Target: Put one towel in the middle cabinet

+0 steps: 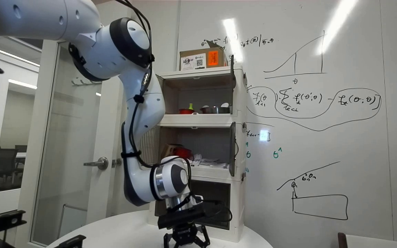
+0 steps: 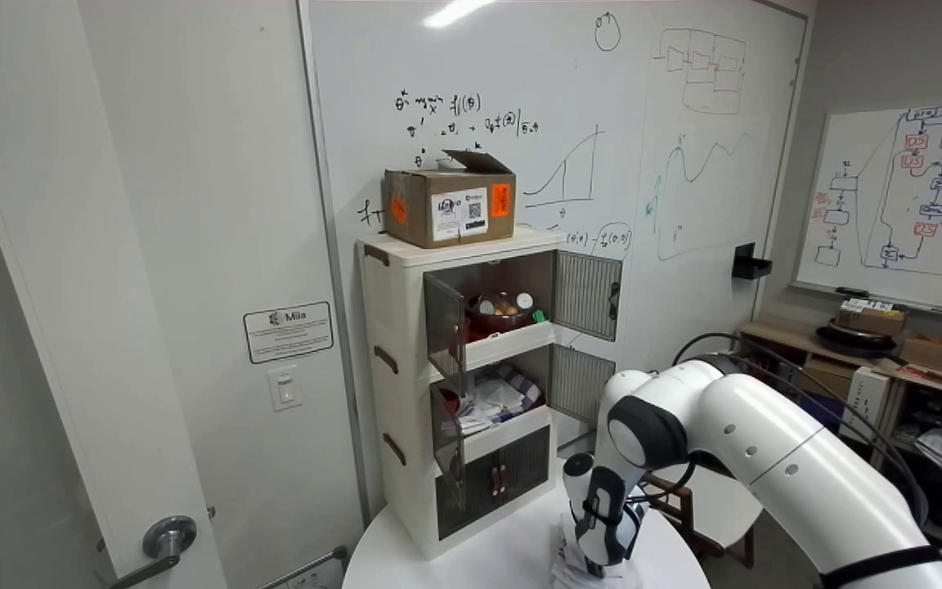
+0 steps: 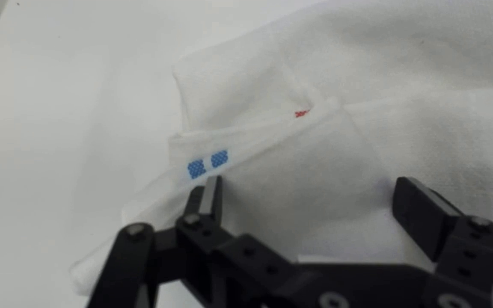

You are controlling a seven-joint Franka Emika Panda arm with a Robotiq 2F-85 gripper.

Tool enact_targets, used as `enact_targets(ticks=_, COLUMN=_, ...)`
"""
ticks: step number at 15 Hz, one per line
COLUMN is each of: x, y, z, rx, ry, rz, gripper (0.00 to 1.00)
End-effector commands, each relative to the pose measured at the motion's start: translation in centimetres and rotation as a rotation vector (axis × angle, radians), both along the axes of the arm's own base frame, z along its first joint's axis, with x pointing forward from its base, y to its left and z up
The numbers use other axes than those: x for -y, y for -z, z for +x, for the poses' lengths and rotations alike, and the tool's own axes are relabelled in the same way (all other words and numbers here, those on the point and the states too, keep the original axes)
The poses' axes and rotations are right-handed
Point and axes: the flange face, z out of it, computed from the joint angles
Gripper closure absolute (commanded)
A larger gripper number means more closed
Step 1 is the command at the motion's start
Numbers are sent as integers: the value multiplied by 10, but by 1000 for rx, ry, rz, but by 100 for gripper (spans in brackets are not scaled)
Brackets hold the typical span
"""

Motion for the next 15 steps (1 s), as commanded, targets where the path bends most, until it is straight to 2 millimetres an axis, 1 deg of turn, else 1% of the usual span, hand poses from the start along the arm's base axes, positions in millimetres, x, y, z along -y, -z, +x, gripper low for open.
enact_targets(ticks=1, x=5, y=11, z=5, rx=15, ry=-4, rz=-41, gripper=0)
enact_targets(ticks=4, x=6, y=12, z=5, rx=11, ry=-5, rz=-46, gripper=0)
enact_targets(ticks=13, x=-14, y=-9, z=-3, rx=-26, ry=-24, rz=22, gripper=0)
enact_targets(ticks=15, x=-15, y=-7, z=-3, rx=-21, ry=-23, rz=17, gripper=0)
